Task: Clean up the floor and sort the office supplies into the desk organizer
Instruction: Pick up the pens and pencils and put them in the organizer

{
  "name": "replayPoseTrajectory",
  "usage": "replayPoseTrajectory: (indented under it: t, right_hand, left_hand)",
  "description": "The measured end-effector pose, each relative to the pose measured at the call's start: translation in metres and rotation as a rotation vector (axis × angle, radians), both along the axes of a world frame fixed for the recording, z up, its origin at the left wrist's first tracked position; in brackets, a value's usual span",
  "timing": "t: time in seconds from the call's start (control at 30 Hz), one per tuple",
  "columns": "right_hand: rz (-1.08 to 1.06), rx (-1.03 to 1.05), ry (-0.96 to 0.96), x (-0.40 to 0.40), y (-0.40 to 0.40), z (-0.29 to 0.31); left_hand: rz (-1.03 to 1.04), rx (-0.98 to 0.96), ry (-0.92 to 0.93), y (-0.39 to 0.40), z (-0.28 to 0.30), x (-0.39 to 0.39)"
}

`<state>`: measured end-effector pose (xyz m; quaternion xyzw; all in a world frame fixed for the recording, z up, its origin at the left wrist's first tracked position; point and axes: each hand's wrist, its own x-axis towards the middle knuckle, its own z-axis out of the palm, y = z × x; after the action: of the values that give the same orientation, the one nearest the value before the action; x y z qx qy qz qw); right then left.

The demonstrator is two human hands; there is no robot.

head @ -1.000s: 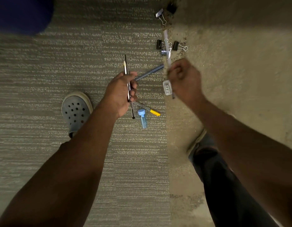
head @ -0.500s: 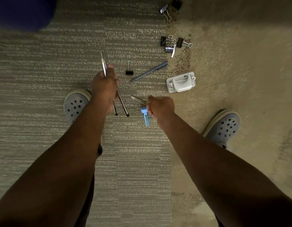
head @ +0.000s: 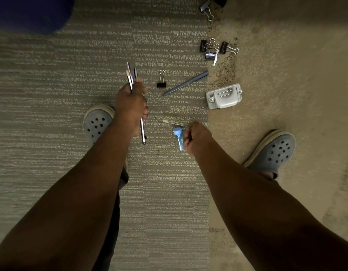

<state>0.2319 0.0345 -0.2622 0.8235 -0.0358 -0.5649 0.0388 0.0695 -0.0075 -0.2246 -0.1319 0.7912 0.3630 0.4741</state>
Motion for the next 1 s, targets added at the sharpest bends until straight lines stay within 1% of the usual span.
replayPoseTrajectory:
  t: [0.07, 0.1, 0.13, 0.2, 0.27, 0.3, 0.37, 0.43, 0.5, 0.53, 0.6, 0.67, 0.73, 0.8, 0.87, 0.9, 0.93, 1.0]
  right_hand:
    - [0.189, 0.081, -0.031, -0.003, 0.005, 0.001]
    - [0.277, 0.129, -0.033, -0.007, 0.010, 0.002]
    - [0.347, 0.190, -0.027, -0.011, 0.014, 0.003]
    - [0.460, 0.331, -0.007, -0.019, 0.020, 0.004]
    - [0.617, 0.455, 0.015, -0.020, 0.022, -0.001]
    - [0.687, 0.474, 0.045, -0.012, 0.019, -0.016]
    - [0.722, 0.459, 0.102, -0.009, 0.024, -0.013]
    - [0.618, 0.471, 0.156, -0.014, 0.034, 0.005]
    - [0.463, 0.446, 0.202, -0.012, 0.041, 0.004]
    - [0.415, 0.434, 0.212, -0.011, 0.044, 0.005]
    - [0.361, 0.421, 0.250, -0.010, 0.049, 0.011]
    - [0.364, 0.401, 0.303, -0.009, 0.055, 0.023]
    - [0.370, 0.410, 0.384, -0.005, 0.062, 0.041]
    - [0.271, 0.421, 0.479, -0.006, 0.069, 0.067]
    - [0.165, 0.413, 0.519, -0.006, 0.074, 0.097]
    - [0.169, 0.407, 0.507, -0.007, 0.076, 0.113]
    - [0.227, 0.405, 0.490, -0.008, 0.078, 0.128]
    - [0.424, 0.419, 0.476, -0.012, 0.081, 0.166]
  left_hand:
    - [-0.075, 0.000, 0.020, 0.002, -0.001, 0.001]
    - [-0.154, 0.005, 0.059, 0.004, -0.004, 0.002]
    - [-0.277, 0.005, 0.123, 0.007, -0.007, 0.004]
    - [-0.622, -0.013, 0.303, 0.014, -0.016, 0.009]
    - [-0.934, -0.083, 0.454, 0.027, -0.026, 0.016]
    - [-1.050, -0.137, 0.498, 0.035, -0.031, 0.020]
    - [-1.229, -0.222, 0.554, 0.048, -0.038, 0.026]
    - [-1.319, -0.270, 0.599, 0.057, -0.042, 0.031]
    - [-1.314, -0.296, 0.611, 0.060, -0.044, 0.032]
    - [-1.290, -0.277, 0.587, 0.060, -0.043, 0.033]
    - [-1.157, -0.153, 0.455, 0.059, -0.040, 0.034]
    - [-0.944, -0.024, 0.280, 0.057, -0.027, 0.038]
    - [-0.825, 0.022, 0.169, 0.055, -0.004, 0.046]
    - [-0.766, 0.052, 0.051, 0.050, 0.029, 0.054]
    - [-0.702, 0.101, -0.034, 0.044, 0.067, 0.057]
    - [-0.666, 0.125, -0.059, 0.043, 0.088, 0.056]
    - [-0.614, 0.141, -0.078, 0.042, 0.110, 0.052]
    - [-0.461, 0.136, -0.130, 0.041, 0.155, 0.040]
